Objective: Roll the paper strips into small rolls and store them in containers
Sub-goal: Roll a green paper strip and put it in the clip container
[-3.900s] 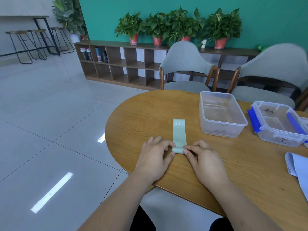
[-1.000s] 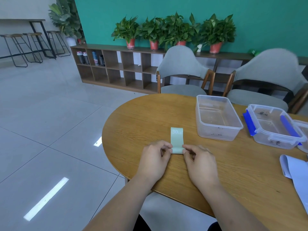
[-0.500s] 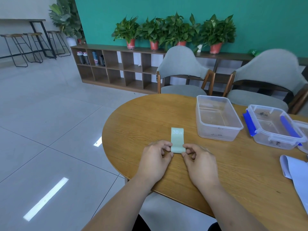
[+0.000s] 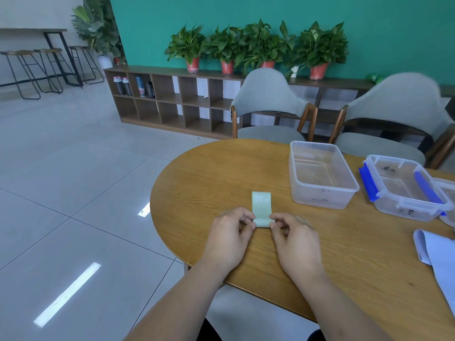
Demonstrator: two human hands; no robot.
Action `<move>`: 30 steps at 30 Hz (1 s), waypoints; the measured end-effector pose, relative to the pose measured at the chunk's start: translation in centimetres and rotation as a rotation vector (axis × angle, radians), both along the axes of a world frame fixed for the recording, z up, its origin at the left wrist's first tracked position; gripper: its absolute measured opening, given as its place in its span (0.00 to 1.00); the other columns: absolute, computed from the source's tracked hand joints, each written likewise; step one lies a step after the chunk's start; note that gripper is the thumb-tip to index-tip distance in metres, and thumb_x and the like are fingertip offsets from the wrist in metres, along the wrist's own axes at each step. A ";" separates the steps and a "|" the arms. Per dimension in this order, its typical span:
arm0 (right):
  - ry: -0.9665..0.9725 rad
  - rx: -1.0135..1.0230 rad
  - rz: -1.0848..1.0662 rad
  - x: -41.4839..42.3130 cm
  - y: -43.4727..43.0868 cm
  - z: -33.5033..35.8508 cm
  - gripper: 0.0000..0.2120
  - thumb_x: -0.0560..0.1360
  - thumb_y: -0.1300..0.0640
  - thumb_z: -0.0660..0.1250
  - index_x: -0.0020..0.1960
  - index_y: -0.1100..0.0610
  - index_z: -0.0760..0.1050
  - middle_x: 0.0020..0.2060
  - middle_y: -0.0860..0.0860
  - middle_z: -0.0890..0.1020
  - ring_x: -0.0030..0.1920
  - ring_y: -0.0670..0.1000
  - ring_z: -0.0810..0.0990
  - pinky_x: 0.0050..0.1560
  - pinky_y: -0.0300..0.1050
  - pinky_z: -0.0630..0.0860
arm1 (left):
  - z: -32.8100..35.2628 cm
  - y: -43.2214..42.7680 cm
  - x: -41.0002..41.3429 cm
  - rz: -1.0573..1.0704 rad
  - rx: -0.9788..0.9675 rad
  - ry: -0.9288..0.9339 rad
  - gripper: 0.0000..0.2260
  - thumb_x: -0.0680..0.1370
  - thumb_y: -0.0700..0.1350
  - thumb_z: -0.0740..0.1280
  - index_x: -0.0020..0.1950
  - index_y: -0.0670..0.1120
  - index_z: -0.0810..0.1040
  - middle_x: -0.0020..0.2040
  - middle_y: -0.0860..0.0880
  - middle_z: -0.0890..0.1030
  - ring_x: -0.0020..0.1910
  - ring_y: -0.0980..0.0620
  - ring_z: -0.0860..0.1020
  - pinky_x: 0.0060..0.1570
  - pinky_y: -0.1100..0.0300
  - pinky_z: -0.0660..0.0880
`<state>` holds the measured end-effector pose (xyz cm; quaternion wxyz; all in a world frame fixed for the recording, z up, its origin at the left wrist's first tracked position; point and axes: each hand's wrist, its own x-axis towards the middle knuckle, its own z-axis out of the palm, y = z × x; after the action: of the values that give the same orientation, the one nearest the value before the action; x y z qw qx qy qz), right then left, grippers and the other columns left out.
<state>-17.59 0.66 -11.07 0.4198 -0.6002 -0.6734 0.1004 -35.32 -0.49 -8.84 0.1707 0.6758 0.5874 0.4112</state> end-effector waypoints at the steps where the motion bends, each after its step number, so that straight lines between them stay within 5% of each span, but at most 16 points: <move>1: -0.009 0.002 -0.006 0.0 0.0 -0.1 0.10 0.78 0.56 0.73 0.58 0.45 0.84 0.43 0.40 0.81 0.47 0.47 0.77 0.48 0.47 0.77 | -0.1 0.0 0.0 -0.001 0.011 0.013 0.07 0.79 0.46 0.74 0.56 0.54 0.84 0.45 0.61 0.83 0.48 0.62 0.76 0.47 0.75 0.67; 5: -0.053 -0.006 -0.010 -0.1 0.1 -0.2 0.12 0.78 0.56 0.74 0.61 0.48 0.85 0.46 0.43 0.82 0.49 0.48 0.78 0.48 0.47 0.78 | -0.1 0.0 0.0 -0.002 0.014 0.027 0.10 0.78 0.45 0.75 0.58 0.54 0.84 0.46 0.62 0.82 0.50 0.62 0.74 0.49 0.76 0.67; 13: -0.002 -0.015 0.004 0.0 -0.2 0.2 0.13 0.78 0.57 0.73 0.61 0.47 0.85 0.44 0.39 0.81 0.44 0.42 0.76 0.45 0.29 0.68 | 0.0 0.0 0.0 0.010 0.009 -0.005 0.10 0.77 0.45 0.76 0.57 0.56 0.84 0.43 0.63 0.82 0.46 0.59 0.75 0.46 0.74 0.67; 24: -0.009 -0.037 0.002 -0.1 -0.1 0.2 0.12 0.78 0.54 0.73 0.61 0.47 0.84 0.46 0.40 0.80 0.47 0.45 0.78 0.48 0.45 0.79 | -0.3 0.1 -0.1 0.004 0.050 0.029 0.10 0.77 0.45 0.76 0.57 0.55 0.85 0.46 0.62 0.82 0.50 0.61 0.74 0.49 0.75 0.67; 30: 0.010 -0.040 0.018 0.0 -0.1 0.3 0.13 0.77 0.57 0.75 0.60 0.48 0.85 0.43 0.40 0.80 0.42 0.40 0.76 0.46 0.40 0.75 | 0.0 0.1 0.0 0.009 0.019 0.013 0.11 0.77 0.43 0.76 0.57 0.55 0.85 0.46 0.62 0.82 0.48 0.61 0.74 0.48 0.74 0.67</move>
<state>-17.59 0.53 -10.73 0.4103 -0.6017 -0.6746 0.1206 -35.36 -0.44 -8.88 0.1587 0.6773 0.5877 0.4131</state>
